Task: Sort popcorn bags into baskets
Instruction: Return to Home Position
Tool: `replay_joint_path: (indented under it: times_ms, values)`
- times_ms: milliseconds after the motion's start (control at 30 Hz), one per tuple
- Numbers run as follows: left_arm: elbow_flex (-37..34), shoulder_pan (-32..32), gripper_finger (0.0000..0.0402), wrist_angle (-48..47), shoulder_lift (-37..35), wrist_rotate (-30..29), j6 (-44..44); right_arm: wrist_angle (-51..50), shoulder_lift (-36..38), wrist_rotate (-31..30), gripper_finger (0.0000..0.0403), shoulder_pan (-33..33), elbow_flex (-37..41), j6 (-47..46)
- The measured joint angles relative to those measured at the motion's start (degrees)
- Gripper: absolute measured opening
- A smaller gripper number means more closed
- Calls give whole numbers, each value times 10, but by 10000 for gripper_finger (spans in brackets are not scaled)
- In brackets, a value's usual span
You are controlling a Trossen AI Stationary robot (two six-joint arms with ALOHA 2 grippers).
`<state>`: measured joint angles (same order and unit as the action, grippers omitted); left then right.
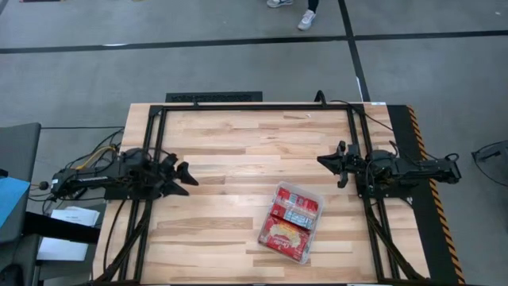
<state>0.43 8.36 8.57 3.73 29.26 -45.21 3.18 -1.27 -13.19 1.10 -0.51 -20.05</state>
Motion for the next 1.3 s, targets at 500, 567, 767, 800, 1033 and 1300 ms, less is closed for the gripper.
replay_joint_path:
  times_ms: [500,567,767,800,1033,1300]
  values:
    - [7,0,328,-56,4,-17,-1,-1,0,0,58,0,1,1]
    - [7,0,328,-56,4,-17,-1,-1,0,-1,58,0,1,0]
    - [8,0,328,-57,4,-17,-1,-1,0,-1,58,0,1,1]
    - [8,0,328,-57,4,-17,-1,-1,0,-1,58,0,1,1]
    - [9,0,328,-58,4,-17,-1,-1,0,-1,58,0,1,1]
    - [9,0,328,-58,4,-17,-1,-1,0,-1,58,0,1,1]
